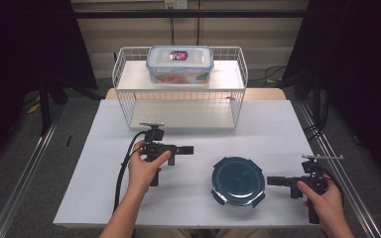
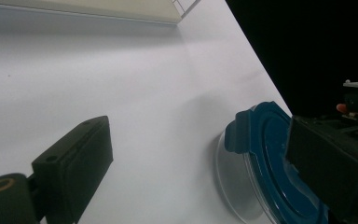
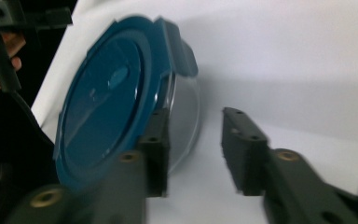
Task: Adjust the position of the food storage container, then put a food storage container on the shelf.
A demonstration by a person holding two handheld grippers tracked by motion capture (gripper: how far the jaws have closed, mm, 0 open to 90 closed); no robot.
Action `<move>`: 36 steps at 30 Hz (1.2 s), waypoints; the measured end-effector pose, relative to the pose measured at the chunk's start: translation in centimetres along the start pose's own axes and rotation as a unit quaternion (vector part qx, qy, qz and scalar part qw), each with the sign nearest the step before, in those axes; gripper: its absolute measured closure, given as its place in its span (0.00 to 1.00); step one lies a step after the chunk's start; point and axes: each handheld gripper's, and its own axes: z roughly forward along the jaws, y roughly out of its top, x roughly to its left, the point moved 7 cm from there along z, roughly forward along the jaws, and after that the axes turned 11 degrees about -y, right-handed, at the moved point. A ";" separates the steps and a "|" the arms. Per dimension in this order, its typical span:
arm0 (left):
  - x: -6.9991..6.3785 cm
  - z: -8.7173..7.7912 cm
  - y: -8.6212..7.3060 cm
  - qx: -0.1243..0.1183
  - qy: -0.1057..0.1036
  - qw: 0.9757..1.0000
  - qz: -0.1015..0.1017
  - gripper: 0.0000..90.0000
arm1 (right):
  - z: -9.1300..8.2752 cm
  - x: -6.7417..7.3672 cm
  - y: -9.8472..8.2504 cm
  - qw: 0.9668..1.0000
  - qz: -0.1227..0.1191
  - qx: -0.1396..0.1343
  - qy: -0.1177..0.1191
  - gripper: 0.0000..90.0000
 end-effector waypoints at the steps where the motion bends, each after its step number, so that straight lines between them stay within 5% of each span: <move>1: 0.0 0.0 0.0 0.000 0.001 1.000 0.001 0.08 | 0.0 0.0 -0.3 1.000 -0.002 0.010 -0.001 0.80; 7: 0.2 0.1 0.0 0.003 0.001 1.000 0.000 0.08 | 0.0 0.2 -1.1 0.999 -0.018 0.037 0.000 1.00; 36: 0.2 -0.8 0.4 -0.013 0.005 1.000 0.002 0.08 | 1.4 2.1 -2.3 0.995 -0.050 0.082 0.003 1.00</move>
